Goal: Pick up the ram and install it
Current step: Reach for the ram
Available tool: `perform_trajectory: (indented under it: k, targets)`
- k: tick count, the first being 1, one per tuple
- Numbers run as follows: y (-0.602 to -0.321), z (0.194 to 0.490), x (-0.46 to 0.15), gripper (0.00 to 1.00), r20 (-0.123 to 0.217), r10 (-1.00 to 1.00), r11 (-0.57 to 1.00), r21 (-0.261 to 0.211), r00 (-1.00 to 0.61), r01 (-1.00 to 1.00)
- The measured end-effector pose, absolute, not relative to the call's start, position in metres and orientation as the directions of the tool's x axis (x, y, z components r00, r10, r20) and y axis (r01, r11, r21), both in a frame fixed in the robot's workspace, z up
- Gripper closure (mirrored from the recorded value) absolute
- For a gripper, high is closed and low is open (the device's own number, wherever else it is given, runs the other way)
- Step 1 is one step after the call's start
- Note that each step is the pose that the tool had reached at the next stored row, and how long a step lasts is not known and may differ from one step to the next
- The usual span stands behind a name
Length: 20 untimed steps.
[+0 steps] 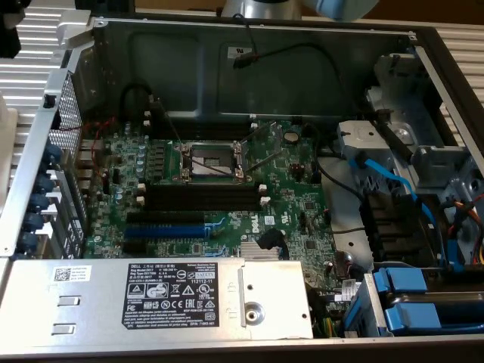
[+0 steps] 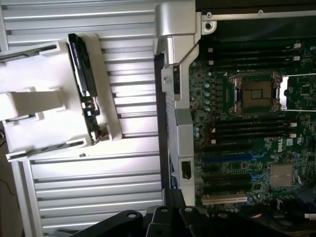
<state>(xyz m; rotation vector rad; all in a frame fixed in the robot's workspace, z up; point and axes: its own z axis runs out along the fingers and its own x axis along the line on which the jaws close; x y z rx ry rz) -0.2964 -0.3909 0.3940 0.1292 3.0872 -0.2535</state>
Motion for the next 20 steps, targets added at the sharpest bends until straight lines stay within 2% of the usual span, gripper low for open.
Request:
perform_trajectory:
  k: [20]
  targets:
    - [-0.389,0.394,-0.388,0.89,-0.048,0.080,0.983,-0.161,-0.996,0.086]
